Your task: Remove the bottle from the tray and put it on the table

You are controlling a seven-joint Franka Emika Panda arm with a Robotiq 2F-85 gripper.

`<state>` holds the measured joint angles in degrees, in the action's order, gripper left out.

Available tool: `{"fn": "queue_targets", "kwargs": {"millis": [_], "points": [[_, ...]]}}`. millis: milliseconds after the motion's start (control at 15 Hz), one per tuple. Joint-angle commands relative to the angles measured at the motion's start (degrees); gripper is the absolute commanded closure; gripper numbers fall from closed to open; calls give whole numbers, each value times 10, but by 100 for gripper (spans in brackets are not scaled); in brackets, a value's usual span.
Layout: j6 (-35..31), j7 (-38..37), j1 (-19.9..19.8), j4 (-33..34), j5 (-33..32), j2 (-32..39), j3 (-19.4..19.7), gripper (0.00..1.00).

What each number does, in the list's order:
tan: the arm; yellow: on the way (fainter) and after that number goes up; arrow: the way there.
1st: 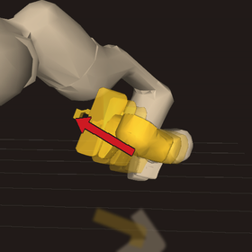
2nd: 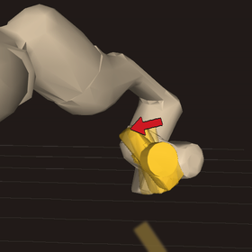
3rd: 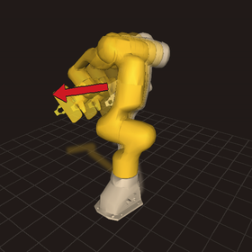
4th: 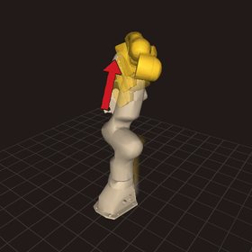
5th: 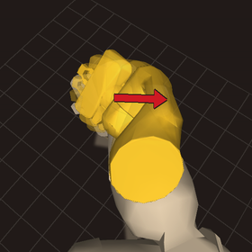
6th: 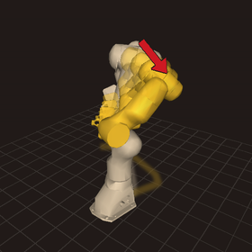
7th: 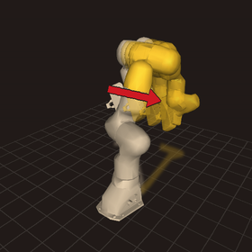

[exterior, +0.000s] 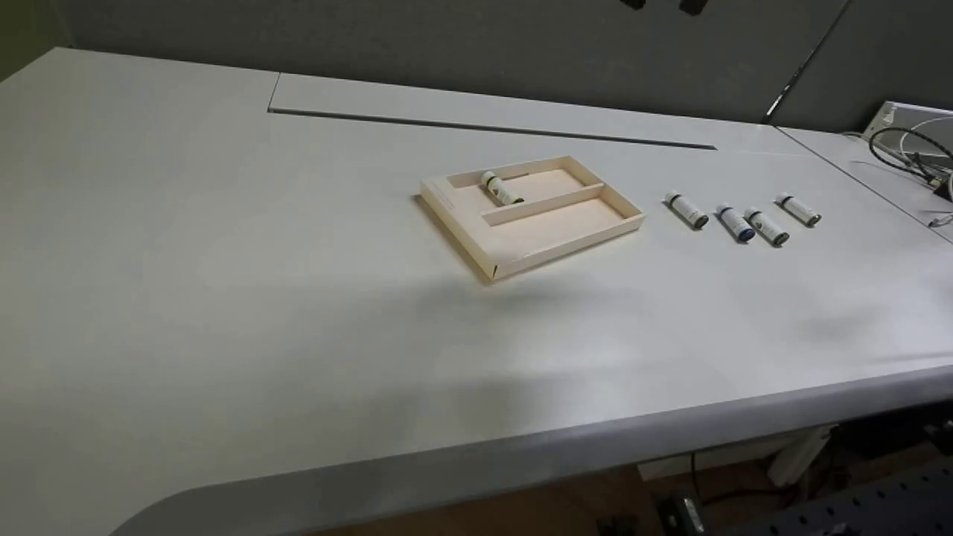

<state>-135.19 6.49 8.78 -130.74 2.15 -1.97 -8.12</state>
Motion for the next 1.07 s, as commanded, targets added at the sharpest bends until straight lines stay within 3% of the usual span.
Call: {"fn": "queue_targets", "kwargs": {"millis": [0, 333, 400, 467, 533, 1000], "points": [[-60, 18, 7, 51, -16, 79, -10, 0], [-157, 52, 9, 64, -25, 165, -21, 0], [-155, 38, 12, 71, -40, 180, -16, 0], [-112, 18, 12, 87, -38, 190, -13, 0], [-148, 42, 5, 52, -25, 166, -23, 0], [-125, 40, 5, 79, -26, 193, -21, 0]]}}
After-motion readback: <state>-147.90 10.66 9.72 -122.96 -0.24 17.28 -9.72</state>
